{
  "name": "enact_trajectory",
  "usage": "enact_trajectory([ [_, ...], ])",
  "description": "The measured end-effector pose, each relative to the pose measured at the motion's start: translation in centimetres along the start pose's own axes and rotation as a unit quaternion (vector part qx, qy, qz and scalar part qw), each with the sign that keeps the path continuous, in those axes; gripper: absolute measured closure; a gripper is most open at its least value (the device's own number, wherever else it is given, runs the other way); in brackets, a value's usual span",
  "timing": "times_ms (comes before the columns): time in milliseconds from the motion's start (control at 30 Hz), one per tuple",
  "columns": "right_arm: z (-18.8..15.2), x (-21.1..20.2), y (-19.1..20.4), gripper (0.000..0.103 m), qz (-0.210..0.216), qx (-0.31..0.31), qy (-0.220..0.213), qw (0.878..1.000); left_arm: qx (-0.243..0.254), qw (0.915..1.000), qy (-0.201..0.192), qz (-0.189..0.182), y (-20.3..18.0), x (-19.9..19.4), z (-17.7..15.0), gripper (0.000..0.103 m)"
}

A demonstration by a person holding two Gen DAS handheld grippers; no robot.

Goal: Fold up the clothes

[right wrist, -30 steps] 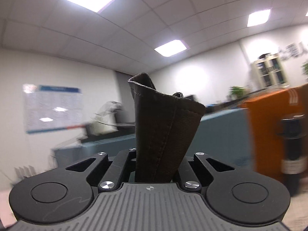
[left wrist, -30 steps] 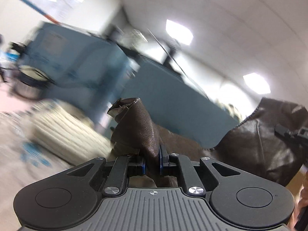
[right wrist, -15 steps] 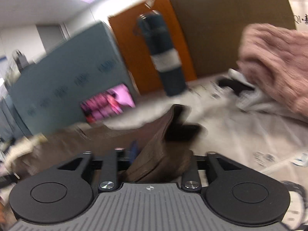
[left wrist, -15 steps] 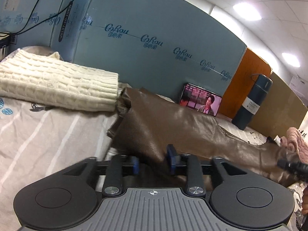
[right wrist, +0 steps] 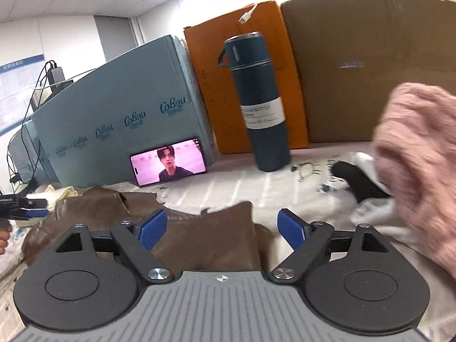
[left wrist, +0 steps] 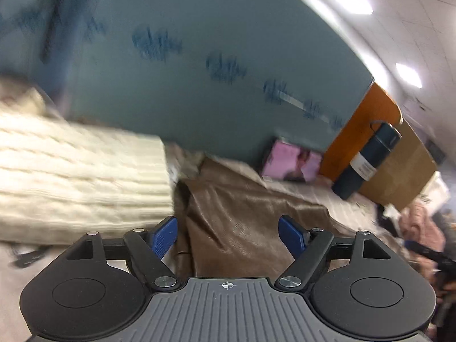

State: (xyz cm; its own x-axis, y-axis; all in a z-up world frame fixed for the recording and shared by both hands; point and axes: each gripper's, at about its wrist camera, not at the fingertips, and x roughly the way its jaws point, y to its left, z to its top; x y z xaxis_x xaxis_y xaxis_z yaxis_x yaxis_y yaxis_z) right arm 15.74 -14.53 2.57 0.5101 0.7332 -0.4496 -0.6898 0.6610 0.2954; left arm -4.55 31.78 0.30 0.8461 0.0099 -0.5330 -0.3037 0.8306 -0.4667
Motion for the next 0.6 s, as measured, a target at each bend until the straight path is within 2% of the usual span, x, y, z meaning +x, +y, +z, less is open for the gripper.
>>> enact_trajectory([
  [67, 0.2, 1.2, 0.0, 0.019, 0.012, -0.001, 0.018, 1.0, -0.009, 0.9996, 0.018, -0.018, 0.4, 1.2, 0.5, 0.024],
  [100, 0.1, 1.4, 0.0, 0.023, 0.018, -0.002, 0.021, 1.0, -0.013, 0.9992, 0.026, -0.027, 0.6, 1.8, 0.8, 0.024],
  [167, -0.2, 1.5, -0.2, 0.023, 0.041, 0.003, 0.014, 0.999, -0.003, 0.9986, 0.009, -0.051, 0.1, 1.5, 1.2, 0.024],
  [200, -0.2, 1.3, -0.4, 0.023, 0.056, 0.006, 0.009, 0.998, 0.001, 0.9972, -0.001, -0.075, -0.1, 1.4, 1.4, 0.024],
  [267, -0.3, 1.0, -0.4, 0.029, 0.075, 0.008, 0.002, 0.997, 0.004, 0.9937, -0.017, -0.111, -0.5, 1.4, 2.1, 0.024],
  [300, -0.3, 1.1, -0.3, 0.036, 0.078, 0.006, 0.003, 0.997, 0.01, 0.9935, -0.019, -0.111, -0.8, 1.8, 2.3, 0.024],
  [333, -0.3, 1.1, -0.2, 0.041, 0.081, 0.005, 0.003, 0.997, 0.024, 0.995, -0.014, -0.095, -1.3, 2.4, 2.4, 0.027],
  [367, -0.3, 1.3, -0.2, 0.045, 0.077, 0.004, 0.007, 0.997, 0.038, 0.9961, -0.01, -0.079, -1.7, 2.9, 2.4, 0.047],
  [400, -0.4, 1.5, -0.3, 0.053, 0.066, 0.004, 0.013, 0.998, 0.052, 0.9967, -0.005, -0.063, -2.1, 3.5, 2.4, 0.064],
  [433, -0.6, 1.8, -0.4, 0.064, 0.054, 0.006, 0.019, 0.998, 0.074, 0.9965, -0.002, -0.038, -2.6, 4.0, 2.2, 0.088],
  [467, -0.8, 2.0, -0.7, 0.069, 0.04, 0.008, 0.022, 0.999, 0.084, 0.9961, -0.007, -0.026, -2.7, 3.9, 1.8, 0.096],
  [500, -1.0, 2.2, -0.8, 0.079, 0.03, 0.008, 0.024, 0.999, 0.094, 0.9954, -0.012, -0.013, -2.8, 3.8, 1.5, 0.098],
  [533, -1.1, 2.2, -0.8, 0.085, 0.024, 0.005, 0.026, 0.999, 0.104, 0.9945, -0.017, -0.001, -2.8, 3.7, 1.2, 0.102],
  [600, -1.3, 2.1, -0.6, 0.092, 0.021, -0.006, 0.025, 0.999, 0.103, 0.9936, -0.046, -0.006, -3.2, 2.5, 0.6, 0.102],
])
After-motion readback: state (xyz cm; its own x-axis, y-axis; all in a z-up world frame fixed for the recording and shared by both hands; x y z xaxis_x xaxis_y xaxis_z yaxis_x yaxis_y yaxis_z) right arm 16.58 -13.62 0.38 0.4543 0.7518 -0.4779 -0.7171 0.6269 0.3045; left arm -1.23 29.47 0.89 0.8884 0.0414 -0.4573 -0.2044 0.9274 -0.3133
